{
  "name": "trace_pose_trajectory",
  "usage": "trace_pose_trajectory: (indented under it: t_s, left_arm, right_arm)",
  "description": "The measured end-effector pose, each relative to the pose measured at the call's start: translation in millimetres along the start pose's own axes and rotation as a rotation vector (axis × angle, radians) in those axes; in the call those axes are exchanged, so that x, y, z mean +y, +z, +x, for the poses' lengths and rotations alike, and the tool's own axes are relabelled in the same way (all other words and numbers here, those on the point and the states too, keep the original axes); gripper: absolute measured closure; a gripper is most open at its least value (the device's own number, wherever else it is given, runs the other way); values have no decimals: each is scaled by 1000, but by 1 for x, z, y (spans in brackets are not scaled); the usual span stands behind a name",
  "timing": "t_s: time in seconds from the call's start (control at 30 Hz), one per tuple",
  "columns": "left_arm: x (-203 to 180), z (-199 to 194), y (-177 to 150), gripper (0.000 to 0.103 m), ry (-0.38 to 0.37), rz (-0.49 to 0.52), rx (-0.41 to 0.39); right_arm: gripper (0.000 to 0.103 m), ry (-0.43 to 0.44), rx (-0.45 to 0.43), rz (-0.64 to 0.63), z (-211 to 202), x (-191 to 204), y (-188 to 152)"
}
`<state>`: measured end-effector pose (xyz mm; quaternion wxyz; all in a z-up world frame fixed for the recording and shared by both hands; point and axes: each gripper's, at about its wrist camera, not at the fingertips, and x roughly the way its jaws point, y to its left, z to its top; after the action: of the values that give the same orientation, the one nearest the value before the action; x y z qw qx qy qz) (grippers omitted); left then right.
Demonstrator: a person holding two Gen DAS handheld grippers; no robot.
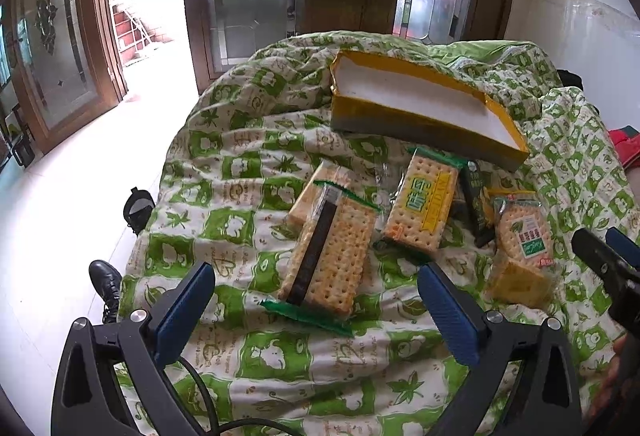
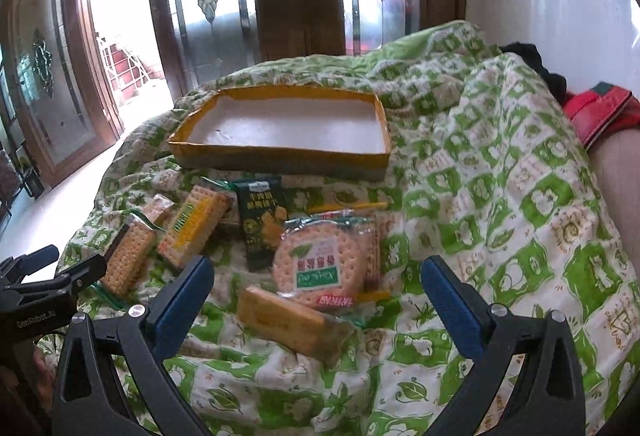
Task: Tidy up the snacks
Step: 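Move both tools toward the cracker packs in front of the tray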
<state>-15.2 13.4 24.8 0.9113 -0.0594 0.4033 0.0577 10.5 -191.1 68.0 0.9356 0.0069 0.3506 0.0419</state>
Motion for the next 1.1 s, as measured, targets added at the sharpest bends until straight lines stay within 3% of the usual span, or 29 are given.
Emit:
trace_pose_trajectory:
  t_s: [0.6, 1.1]
  left_arm:
    - [-5, 9, 3, 1, -7, 13, 33]
    - [-1, 18, 3, 1, -16, 20, 57]
  right_arm:
    - [0, 40, 40, -27, 4, 7, -6]
    - [0, 33, 118, 11, 11, -14, 10]
